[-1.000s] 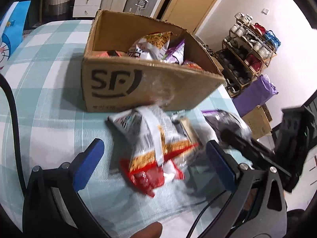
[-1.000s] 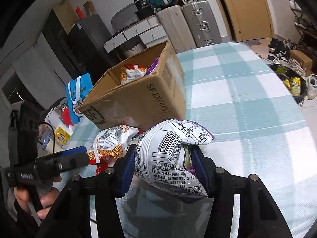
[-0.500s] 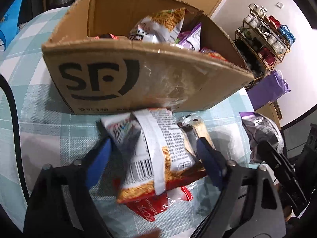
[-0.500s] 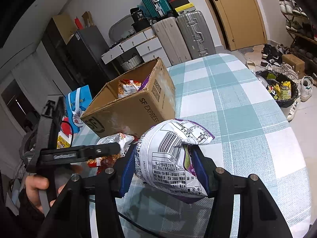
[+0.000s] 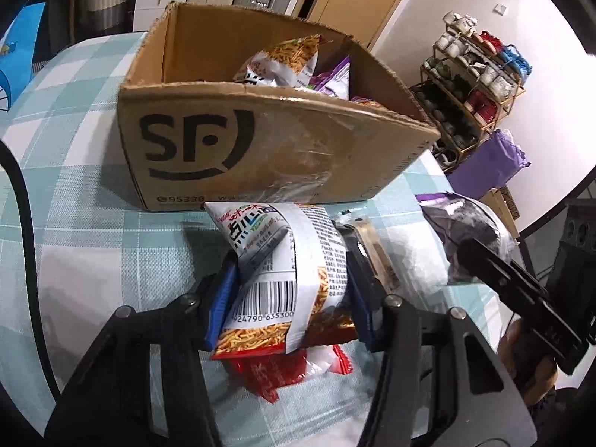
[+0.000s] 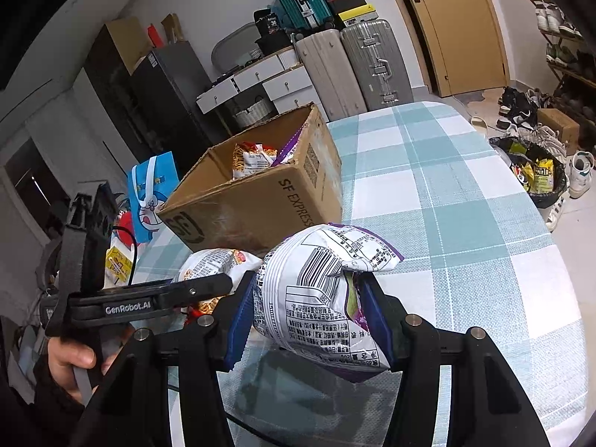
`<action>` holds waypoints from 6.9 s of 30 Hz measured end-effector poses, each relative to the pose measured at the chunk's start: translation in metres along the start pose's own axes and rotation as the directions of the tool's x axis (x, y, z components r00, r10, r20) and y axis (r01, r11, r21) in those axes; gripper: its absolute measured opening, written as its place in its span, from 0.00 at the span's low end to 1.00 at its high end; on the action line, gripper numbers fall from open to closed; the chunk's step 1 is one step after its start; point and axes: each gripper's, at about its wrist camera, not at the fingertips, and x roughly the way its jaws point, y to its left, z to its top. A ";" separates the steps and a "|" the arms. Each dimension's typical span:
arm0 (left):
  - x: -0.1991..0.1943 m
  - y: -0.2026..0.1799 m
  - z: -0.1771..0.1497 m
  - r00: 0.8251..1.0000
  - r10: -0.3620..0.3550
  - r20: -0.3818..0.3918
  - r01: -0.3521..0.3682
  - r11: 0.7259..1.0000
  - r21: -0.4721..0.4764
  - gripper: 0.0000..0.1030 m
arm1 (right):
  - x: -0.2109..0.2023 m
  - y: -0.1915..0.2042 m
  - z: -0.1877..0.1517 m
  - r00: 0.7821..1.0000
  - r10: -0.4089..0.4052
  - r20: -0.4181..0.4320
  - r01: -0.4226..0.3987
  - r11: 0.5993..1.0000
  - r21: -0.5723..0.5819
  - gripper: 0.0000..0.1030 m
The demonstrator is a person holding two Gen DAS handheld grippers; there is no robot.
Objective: Organize snacks
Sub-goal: 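Lift both held bags and carry them over the cardboard box, then open both grippers to drop the bags into the box and withdraw, then grasp the cracker pack with the right gripper while the left gripper grasps the red balloon-glue pack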
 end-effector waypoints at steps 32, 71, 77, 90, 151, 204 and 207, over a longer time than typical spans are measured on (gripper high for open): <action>-0.136 0.016 0.017 0.972 -0.006 0.236 0.002 1.000 0.017 0.49 | -0.001 0.051 0.043 0.997 0.057 0.060 -0.051 0.993 -0.107 0.53; -0.048 0.027 0.113 0.968 0.112 0.226 -0.127 0.990 0.054 0.50 | 0.106 0.066 0.118 0.997 -0.064 0.031 0.070 0.959 -0.273 0.54; -0.041 0.030 0.116 0.970 0.100 0.224 -0.117 0.991 0.062 0.50 | 0.116 0.072 0.117 0.998 -0.056 0.013 0.058 0.954 -0.296 0.54; -0.030 0.030 0.119 0.972 0.093 0.215 -0.111 0.991 0.075 0.50 | 0.120 0.074 0.116 0.995 -0.090 0.041 0.098 0.928 -0.359 0.57; -0.061 0.039 -0.055 0.988 0.155 0.023 -0.155 0.988 -0.005 0.99 | 0.076 0.039 -0.013 0.950 -0.199 -0.242 0.138 0.960 -0.245 0.99; -0.012 -0.016 -0.050 0.975 0.214 -0.054 -0.206 0.971 0.123 0.84 | 0.034 0.016 -0.020 0.976 -0.162 -0.148 0.141 0.980 -0.140 0.57; -0.013 -0.022 -0.051 0.975 0.220 -0.031 -0.214 0.968 0.134 0.69 | 0.033 0.017 -0.019 0.976 -0.163 -0.145 0.142 0.980 -0.141 0.57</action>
